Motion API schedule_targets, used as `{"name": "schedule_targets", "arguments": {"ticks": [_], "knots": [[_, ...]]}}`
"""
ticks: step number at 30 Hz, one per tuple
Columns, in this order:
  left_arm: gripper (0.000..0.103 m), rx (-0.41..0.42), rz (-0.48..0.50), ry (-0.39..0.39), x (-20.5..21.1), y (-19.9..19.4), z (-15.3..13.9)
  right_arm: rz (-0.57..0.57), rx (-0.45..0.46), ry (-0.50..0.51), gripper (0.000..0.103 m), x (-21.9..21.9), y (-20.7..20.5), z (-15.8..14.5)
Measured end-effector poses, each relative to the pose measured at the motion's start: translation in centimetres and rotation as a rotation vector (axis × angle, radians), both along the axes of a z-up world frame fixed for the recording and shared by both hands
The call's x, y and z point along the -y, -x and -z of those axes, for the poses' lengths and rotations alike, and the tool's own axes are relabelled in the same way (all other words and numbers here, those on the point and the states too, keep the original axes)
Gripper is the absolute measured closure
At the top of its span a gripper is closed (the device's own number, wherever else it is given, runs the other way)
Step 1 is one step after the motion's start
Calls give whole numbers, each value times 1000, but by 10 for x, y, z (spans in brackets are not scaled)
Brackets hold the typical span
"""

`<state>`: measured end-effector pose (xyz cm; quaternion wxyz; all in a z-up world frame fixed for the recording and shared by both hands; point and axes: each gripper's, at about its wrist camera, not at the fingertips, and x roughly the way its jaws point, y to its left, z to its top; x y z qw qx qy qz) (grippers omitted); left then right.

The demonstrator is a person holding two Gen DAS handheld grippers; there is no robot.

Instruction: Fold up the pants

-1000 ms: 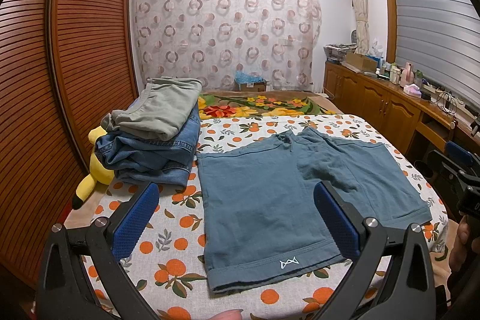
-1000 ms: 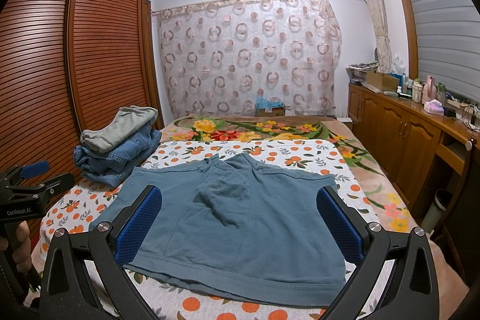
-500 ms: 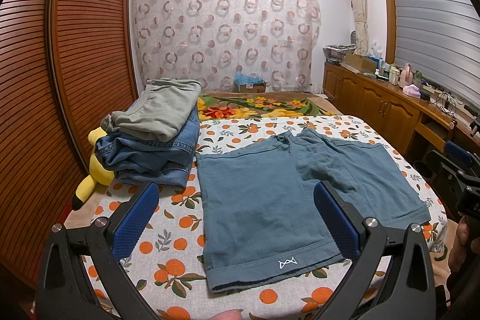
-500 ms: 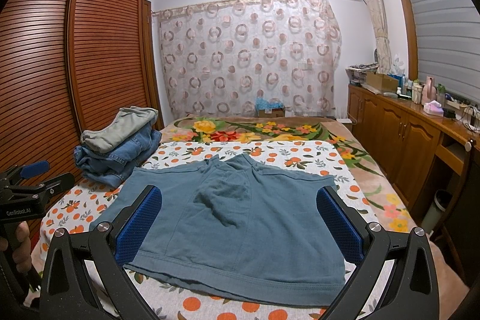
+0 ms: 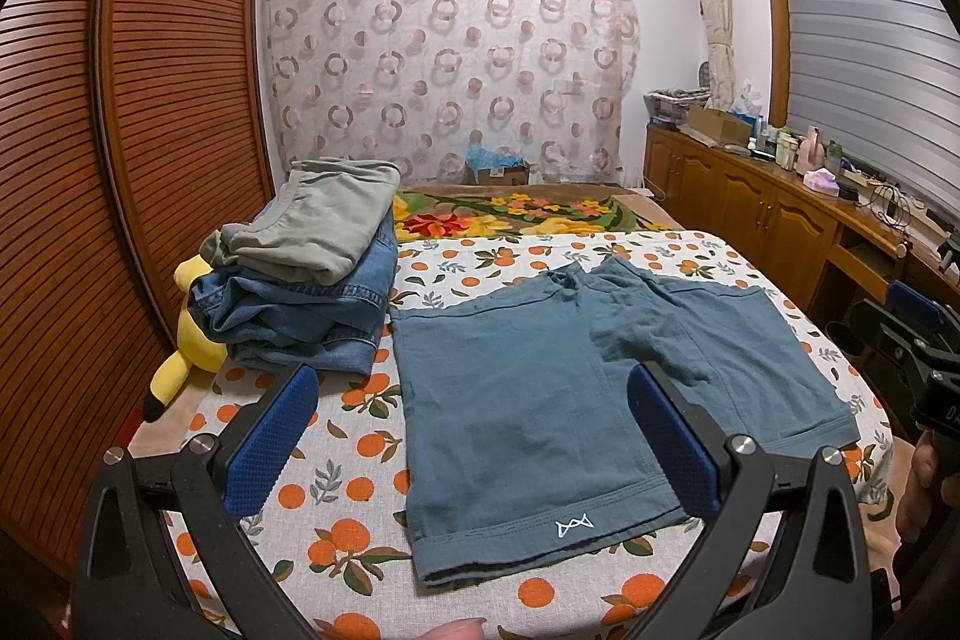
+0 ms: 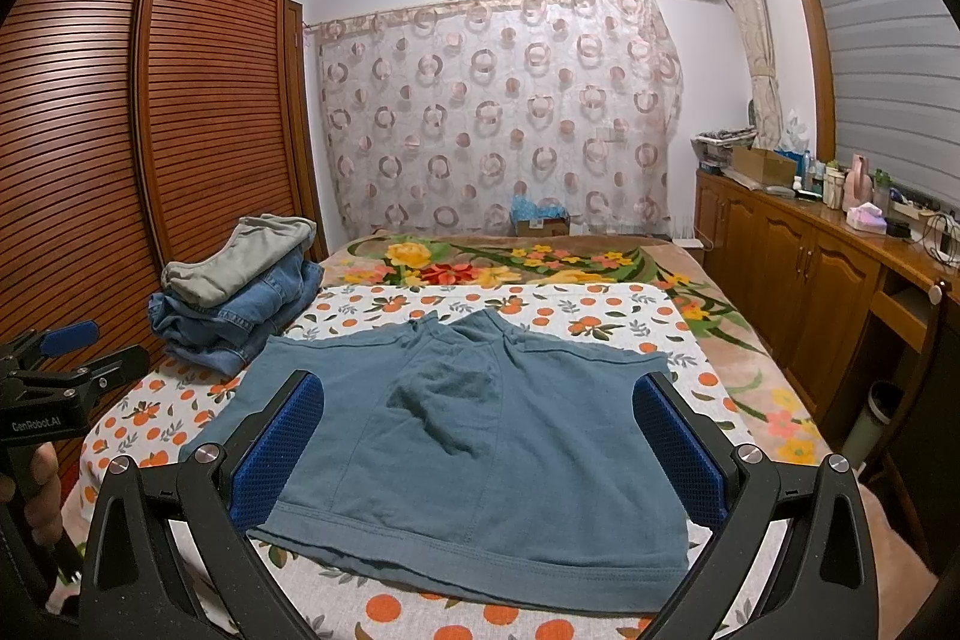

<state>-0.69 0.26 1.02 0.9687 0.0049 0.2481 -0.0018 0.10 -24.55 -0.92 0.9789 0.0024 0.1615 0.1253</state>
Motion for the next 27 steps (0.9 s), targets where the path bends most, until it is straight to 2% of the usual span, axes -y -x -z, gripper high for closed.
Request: {"name": "schedule_targets", "arguments": {"ticks": [6, 14, 27], "knots": [[0, -36, 6, -2, 2, -4, 3, -1, -12, 7, 0, 1, -1, 0], [0, -124, 12, 2, -9, -21, 35, 3, -55, 25, 0, 5, -10, 8], [0, -189, 37, 24, -28, -28, 65, -19, -115, 69, 0, 4, -24, 11]]}}
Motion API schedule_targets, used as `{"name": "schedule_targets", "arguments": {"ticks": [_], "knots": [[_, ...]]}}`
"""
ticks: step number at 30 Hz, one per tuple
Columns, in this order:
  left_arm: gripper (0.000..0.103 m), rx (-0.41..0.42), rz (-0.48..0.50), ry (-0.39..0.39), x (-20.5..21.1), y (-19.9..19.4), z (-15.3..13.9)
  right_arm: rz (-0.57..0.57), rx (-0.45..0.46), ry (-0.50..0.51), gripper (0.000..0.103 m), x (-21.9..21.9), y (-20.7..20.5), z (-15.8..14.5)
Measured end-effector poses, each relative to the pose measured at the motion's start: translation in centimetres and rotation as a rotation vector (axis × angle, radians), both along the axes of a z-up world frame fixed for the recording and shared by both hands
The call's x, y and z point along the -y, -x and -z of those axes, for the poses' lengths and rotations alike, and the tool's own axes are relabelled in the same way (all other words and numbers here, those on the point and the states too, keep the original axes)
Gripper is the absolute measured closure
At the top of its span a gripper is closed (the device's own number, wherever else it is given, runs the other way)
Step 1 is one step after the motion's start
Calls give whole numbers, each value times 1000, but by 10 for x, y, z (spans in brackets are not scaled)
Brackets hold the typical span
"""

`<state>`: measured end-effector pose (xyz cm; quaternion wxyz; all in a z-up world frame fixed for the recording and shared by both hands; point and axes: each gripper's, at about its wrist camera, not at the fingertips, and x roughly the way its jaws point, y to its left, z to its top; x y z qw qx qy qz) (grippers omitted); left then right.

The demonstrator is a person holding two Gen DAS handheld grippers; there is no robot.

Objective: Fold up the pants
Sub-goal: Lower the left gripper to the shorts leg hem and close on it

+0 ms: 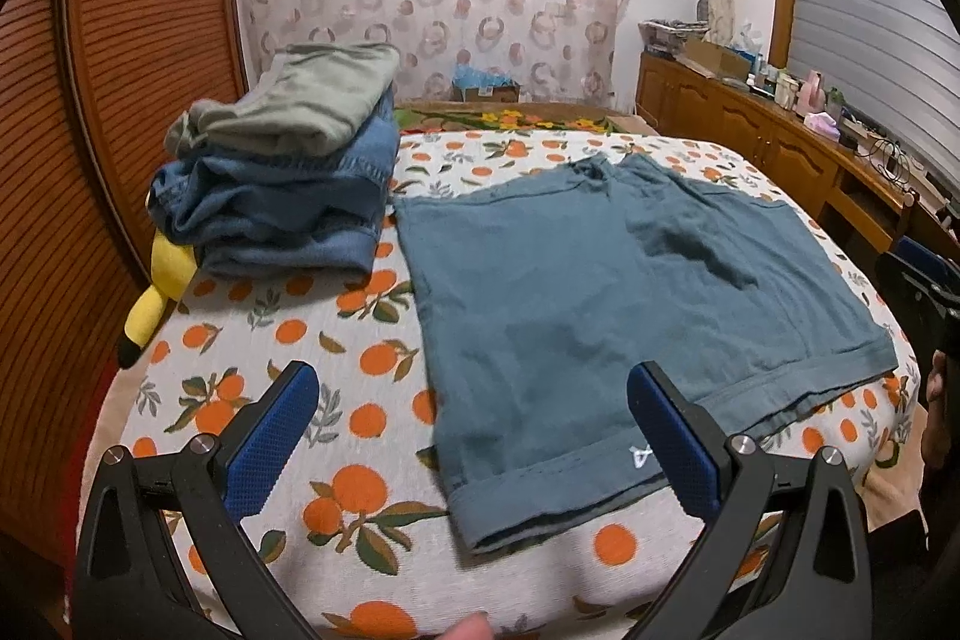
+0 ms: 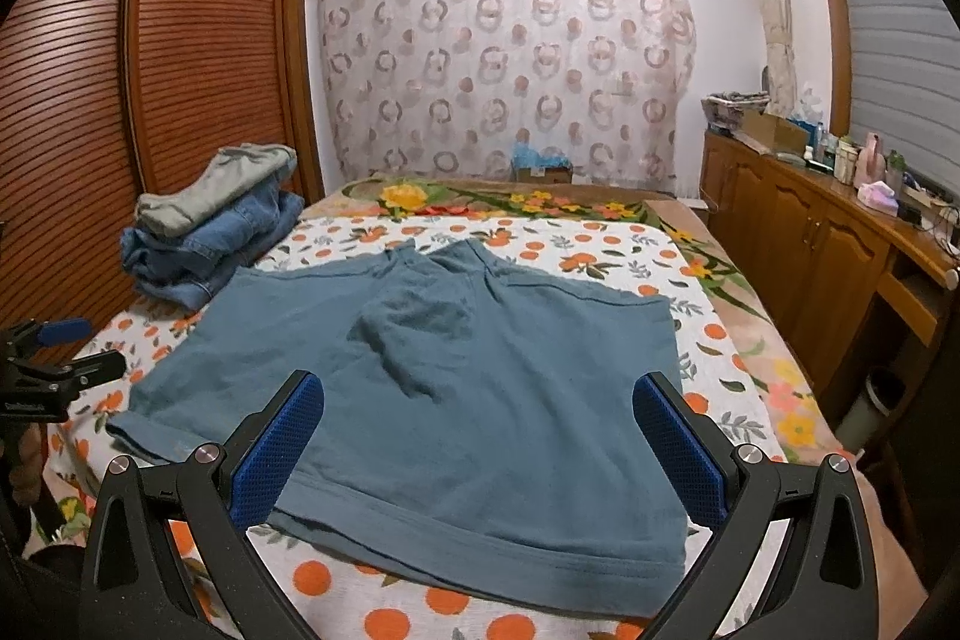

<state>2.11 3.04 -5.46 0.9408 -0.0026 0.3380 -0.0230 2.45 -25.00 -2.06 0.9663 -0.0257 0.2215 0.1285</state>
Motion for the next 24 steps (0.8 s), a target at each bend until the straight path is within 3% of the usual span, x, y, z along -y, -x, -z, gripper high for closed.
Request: {"name": "schedule_targets", "arguments": {"ticks": [7, 14, 18, 24], "knots": [[5, -52, -30, 30, -24, 0, 24, -15, -34, -1, 0, 9, -6, 7], [26, -113, 19, 80, -26, 6, 39, -41, -70, -1, 0, 8, -11, 11], [45, -141, 60, 116, -22, 8, 46, -44, -82, -9, 0, 11, -11, 12], [67, -149, 90, 128, -17, 6, 45, -42, -87, -8, 0, 13, -11, 11]]}}
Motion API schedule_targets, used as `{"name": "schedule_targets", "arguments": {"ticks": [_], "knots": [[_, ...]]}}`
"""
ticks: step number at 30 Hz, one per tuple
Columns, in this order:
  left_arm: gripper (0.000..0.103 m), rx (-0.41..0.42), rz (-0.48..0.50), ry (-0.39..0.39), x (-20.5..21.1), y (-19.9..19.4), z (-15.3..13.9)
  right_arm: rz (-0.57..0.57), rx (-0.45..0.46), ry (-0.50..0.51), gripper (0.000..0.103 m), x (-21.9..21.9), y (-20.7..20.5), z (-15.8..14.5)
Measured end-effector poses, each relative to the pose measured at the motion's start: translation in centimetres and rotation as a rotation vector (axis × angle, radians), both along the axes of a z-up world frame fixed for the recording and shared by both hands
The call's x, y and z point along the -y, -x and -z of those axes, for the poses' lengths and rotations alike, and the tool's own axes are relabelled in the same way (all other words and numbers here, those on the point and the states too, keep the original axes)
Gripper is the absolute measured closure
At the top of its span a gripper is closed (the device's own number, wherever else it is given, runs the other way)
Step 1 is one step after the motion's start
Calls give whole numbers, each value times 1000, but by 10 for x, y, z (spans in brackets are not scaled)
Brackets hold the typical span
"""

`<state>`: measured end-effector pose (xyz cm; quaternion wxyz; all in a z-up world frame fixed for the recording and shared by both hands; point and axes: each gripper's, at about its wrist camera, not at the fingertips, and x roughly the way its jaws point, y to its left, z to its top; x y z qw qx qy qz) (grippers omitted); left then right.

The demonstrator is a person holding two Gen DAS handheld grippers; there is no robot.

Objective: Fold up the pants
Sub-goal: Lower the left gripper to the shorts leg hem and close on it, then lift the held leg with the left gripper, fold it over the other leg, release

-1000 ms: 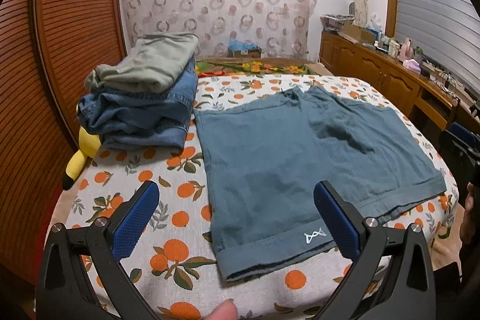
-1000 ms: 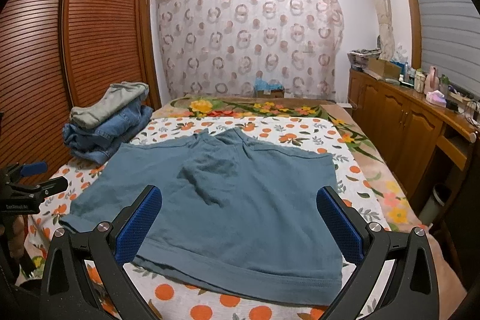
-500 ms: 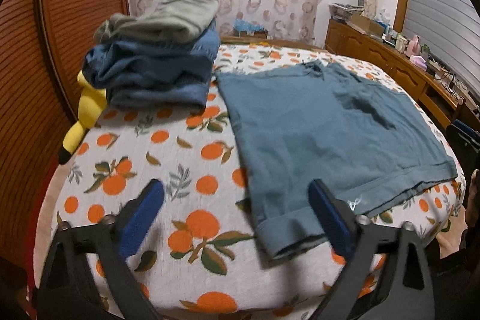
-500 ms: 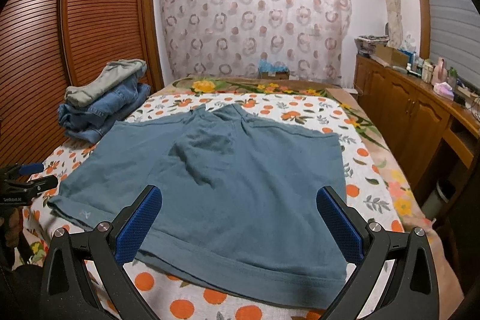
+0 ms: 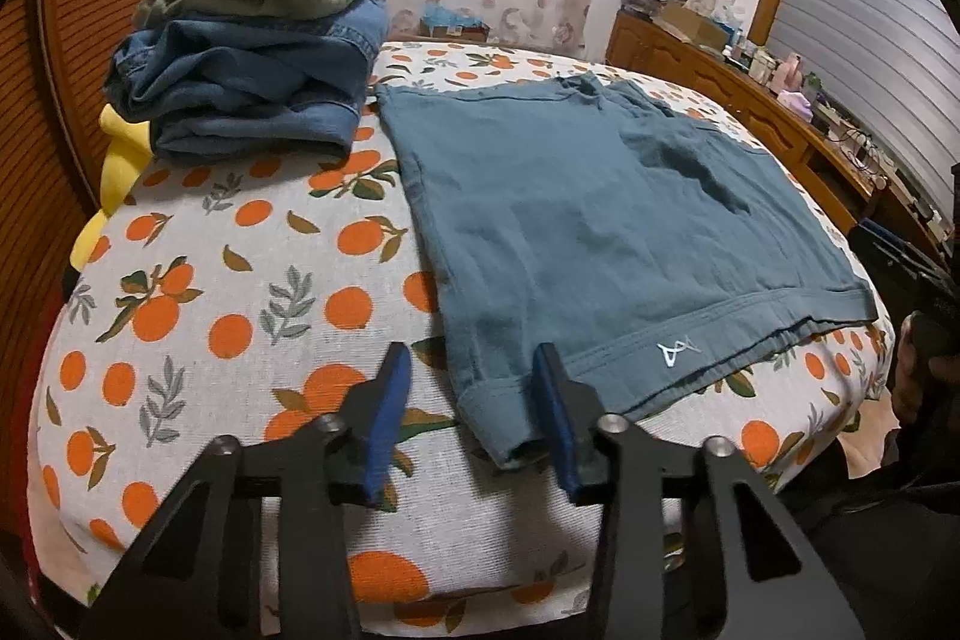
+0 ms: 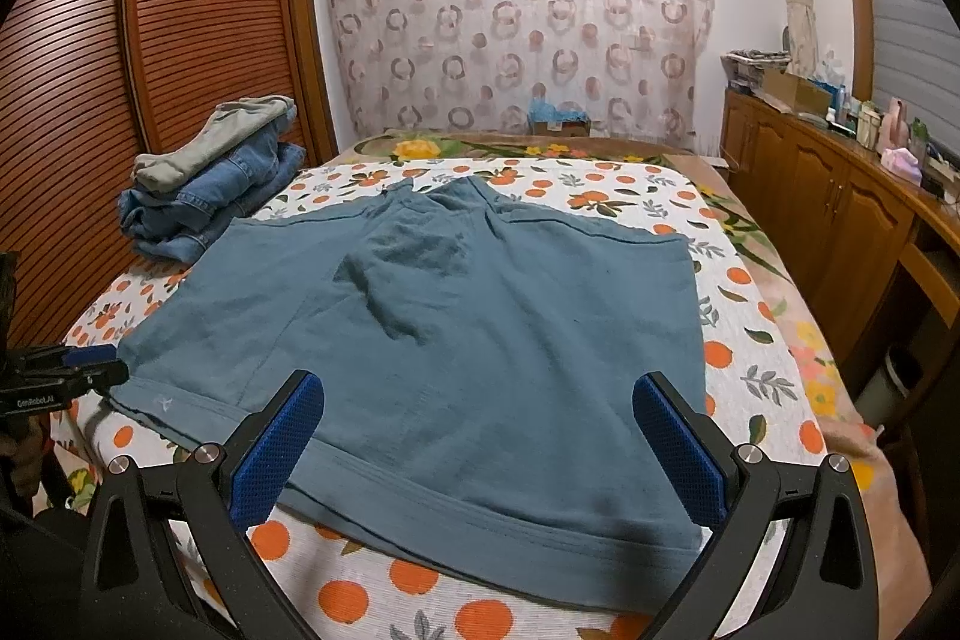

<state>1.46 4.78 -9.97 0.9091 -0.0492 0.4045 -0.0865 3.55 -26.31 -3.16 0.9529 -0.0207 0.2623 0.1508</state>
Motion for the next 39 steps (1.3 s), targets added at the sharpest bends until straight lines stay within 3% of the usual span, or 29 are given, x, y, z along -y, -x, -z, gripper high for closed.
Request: {"name": "schedule_targets", "arguments": {"ticks": [3, 7, 9, 14, 19, 24, 31, 39], "knots": [[85, -3, 26, 15, 3, -2, -1, -4, -6, -2, 1, 0, -1, 1], [94, 15, 45, 12, 8, -4, -8, -13, -11, -8, 3, 0, -1, 1], [94, 33, 64, 42, 10, -5, -19, -21, -13, -9, 6, 0, -1, 1], [94, 86, 123, 22, 29, -15, -45, -27, -16, -12, 14, 5, -1, 2], [95, 118, 212, 11, 61, -34, -64, -20, -22, -3, 32, 9, 0, 2], [95, 155, 284, 10, 99, -54, -81, -15, -42, 15, 57, 17, 3, 2], [95, 205, 402, 4, 157, -65, -112, 29, -47, 0, 61, 35, 9, -3], [95, 191, 456, -4, 188, -66, -110, 61, -37, -19, 61, 47, 19, -7]]}}
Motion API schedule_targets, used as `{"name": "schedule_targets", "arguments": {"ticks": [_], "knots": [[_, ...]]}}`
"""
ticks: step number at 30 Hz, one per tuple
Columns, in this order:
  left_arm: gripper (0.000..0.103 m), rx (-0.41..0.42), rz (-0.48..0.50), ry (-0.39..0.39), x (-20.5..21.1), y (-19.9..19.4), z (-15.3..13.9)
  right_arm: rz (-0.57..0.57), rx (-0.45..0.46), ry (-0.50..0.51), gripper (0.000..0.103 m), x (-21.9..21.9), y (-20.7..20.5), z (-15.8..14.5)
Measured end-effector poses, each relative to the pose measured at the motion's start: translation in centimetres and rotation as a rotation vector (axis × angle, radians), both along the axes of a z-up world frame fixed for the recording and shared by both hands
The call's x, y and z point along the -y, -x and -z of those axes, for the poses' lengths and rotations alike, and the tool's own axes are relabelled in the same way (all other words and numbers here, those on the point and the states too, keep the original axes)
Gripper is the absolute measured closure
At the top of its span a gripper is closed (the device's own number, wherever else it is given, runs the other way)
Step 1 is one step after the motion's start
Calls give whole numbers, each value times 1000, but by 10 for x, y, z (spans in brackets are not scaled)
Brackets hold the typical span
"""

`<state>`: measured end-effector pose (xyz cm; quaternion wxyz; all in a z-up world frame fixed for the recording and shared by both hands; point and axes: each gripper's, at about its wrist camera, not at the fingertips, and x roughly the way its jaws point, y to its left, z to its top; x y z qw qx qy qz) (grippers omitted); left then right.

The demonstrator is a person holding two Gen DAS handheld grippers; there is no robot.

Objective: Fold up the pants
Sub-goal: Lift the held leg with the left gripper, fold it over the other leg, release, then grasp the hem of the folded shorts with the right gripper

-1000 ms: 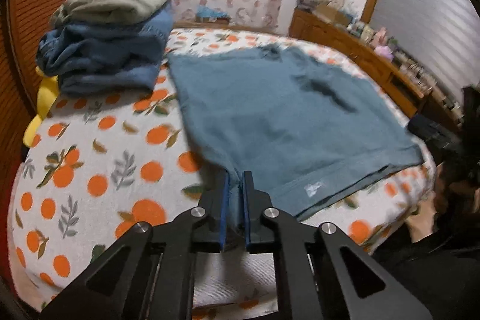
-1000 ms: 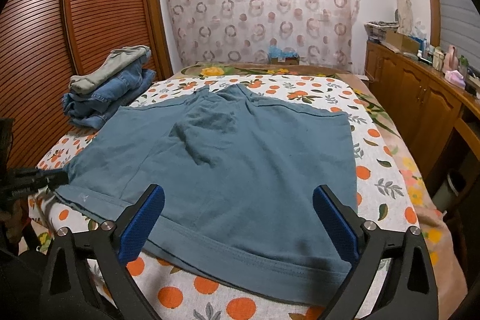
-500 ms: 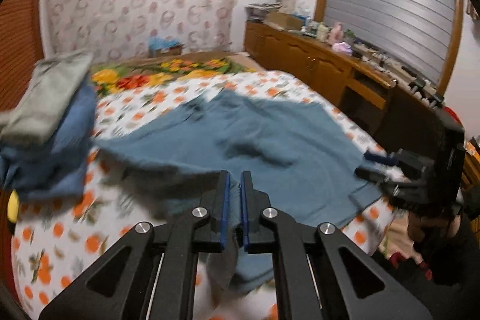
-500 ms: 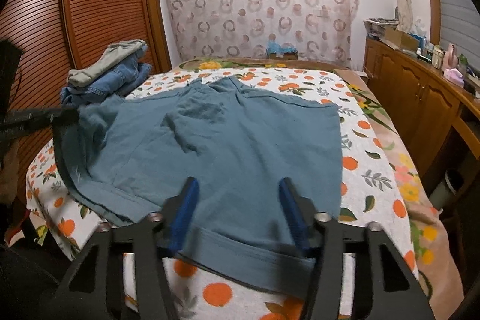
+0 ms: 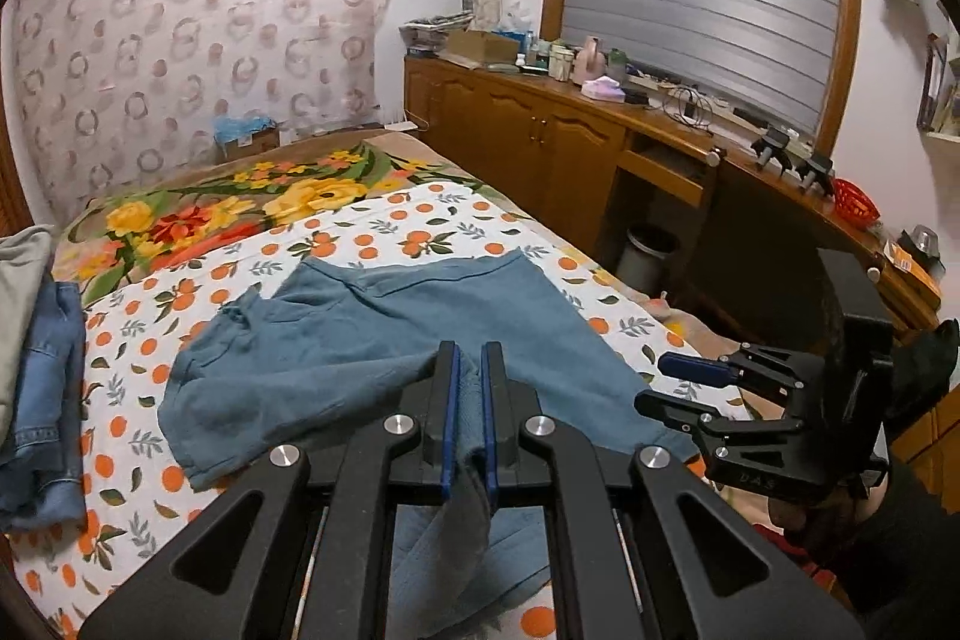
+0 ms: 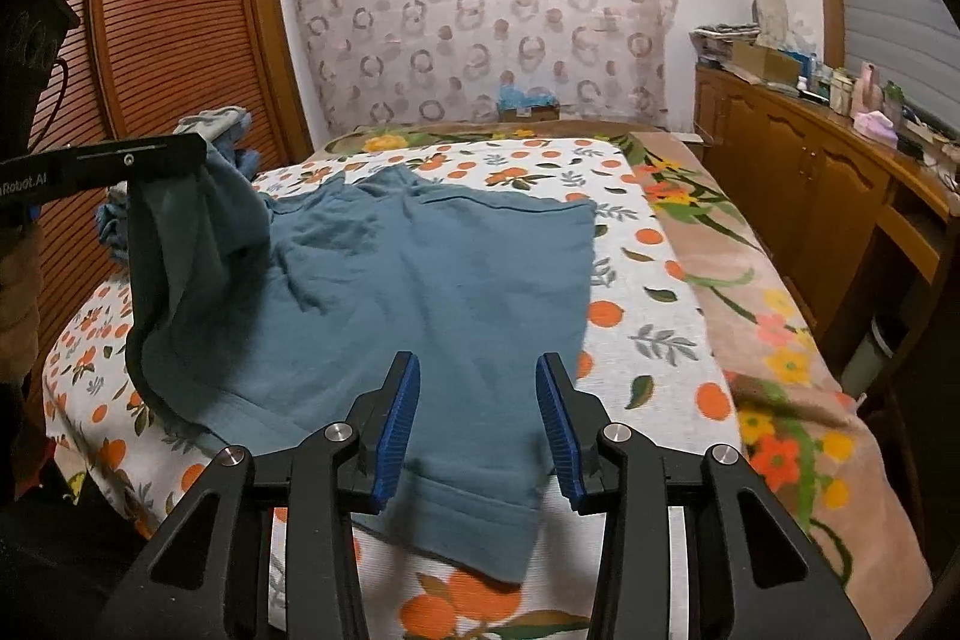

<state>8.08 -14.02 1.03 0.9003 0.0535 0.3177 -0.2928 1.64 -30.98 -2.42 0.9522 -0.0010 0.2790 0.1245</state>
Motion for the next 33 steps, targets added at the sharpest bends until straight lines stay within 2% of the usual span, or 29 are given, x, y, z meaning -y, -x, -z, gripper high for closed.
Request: {"name": "schedule_targets", "arguments": {"ticks": [8, 11, 14, 15, 16, 17, 19, 20, 25, 31, 33], "knots": [[95, -11, 13, -11, 19, -5, 1, 0, 2, -10, 61, -10, 10, 3], [92, 6, -16, -39, 24, -5, 4, 0, 3, -17, 61, -2, 9, 0], [76, 12, -26, -42, 23, -6, 6, 4, 1, -22, 61, -1, 11, 0], [63, 21, -33, -46, 22, -6, 6, 4, 0, -26, 61, 2, 7, -1], [54, 33, -39, -44, 20, -5, 6, 6, -1, -30, 61, 4, 6, -2], [51, 37, -41, -42, 18, -6, 6, 6, -1, -33, 61, 3, 6, -2], [27, 39, -52, -32, 12, -6, 6, 5, -4, -37, 61, 3, 3, -3], [23, 43, -57, -23, 9, -6, 6, 3, -5, -38, 61, 2, 1, -2], [22, 48, -117, -43, -11, -7, 14, -15, -15, -43, 61, -3, -4, -1], [22, 15, -167, -59, -36, -8, 32, -74, -19, -44, 61, -22, -11, -1], [22, -3, -177, -74, -43, -7, 40, -103, -25, -43, 64, -31, -15, 1]]}}
